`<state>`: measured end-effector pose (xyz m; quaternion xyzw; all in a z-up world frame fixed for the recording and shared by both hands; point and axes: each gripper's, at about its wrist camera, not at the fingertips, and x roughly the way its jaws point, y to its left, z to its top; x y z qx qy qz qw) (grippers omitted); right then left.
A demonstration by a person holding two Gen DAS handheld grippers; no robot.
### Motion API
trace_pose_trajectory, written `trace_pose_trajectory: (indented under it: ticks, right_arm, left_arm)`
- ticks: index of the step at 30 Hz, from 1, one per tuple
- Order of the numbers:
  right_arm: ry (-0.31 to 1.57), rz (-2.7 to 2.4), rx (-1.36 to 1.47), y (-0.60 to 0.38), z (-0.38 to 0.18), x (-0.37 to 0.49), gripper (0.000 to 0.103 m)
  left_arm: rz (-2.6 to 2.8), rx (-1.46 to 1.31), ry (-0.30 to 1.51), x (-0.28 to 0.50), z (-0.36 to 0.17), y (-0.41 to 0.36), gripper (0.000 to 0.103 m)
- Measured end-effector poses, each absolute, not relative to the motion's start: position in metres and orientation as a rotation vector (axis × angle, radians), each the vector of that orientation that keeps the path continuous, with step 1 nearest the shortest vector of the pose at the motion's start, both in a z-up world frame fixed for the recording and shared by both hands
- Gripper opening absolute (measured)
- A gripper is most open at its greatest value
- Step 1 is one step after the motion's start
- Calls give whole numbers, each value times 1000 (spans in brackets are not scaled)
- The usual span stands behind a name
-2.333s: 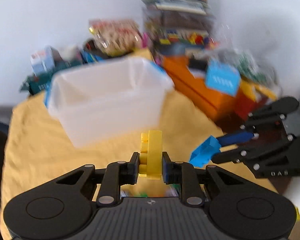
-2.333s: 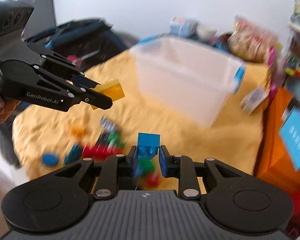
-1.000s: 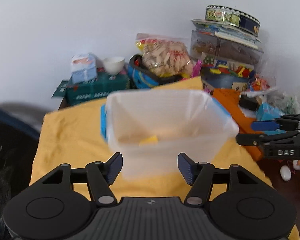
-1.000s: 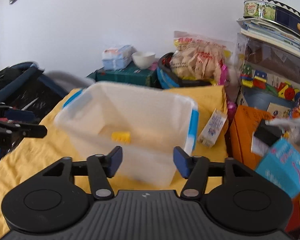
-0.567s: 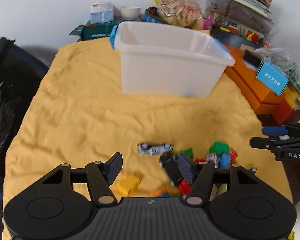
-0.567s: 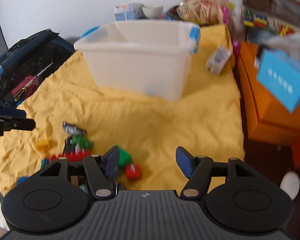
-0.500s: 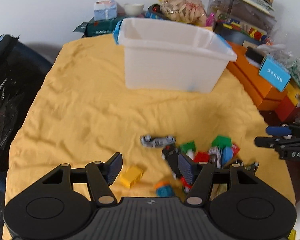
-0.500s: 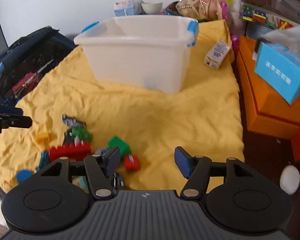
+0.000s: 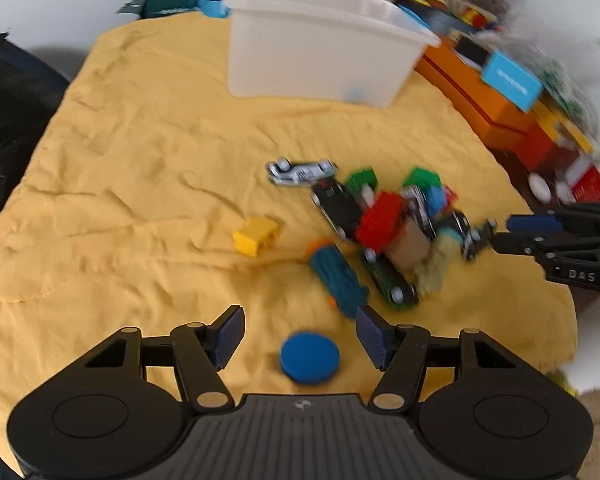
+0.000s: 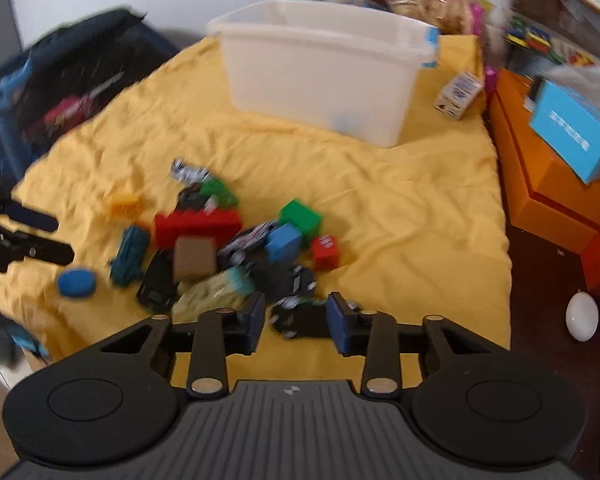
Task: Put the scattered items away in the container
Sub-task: 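Bring both open tools back over the toy pile, then grasp the blue round disc with the left tool while the right tool grasps the small yellow brick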
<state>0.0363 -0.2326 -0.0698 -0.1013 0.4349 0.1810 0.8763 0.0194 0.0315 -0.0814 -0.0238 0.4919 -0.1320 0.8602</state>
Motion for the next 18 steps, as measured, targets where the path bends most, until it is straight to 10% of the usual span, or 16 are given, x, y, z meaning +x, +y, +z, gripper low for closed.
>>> trace_pose_trajectory:
  ticks: [18]
  right_arm:
    - [936, 415, -205, -195, -72, 26, 32]
  left_arm:
    - [-358, -18, 1056, 15, -90, 41, 65]
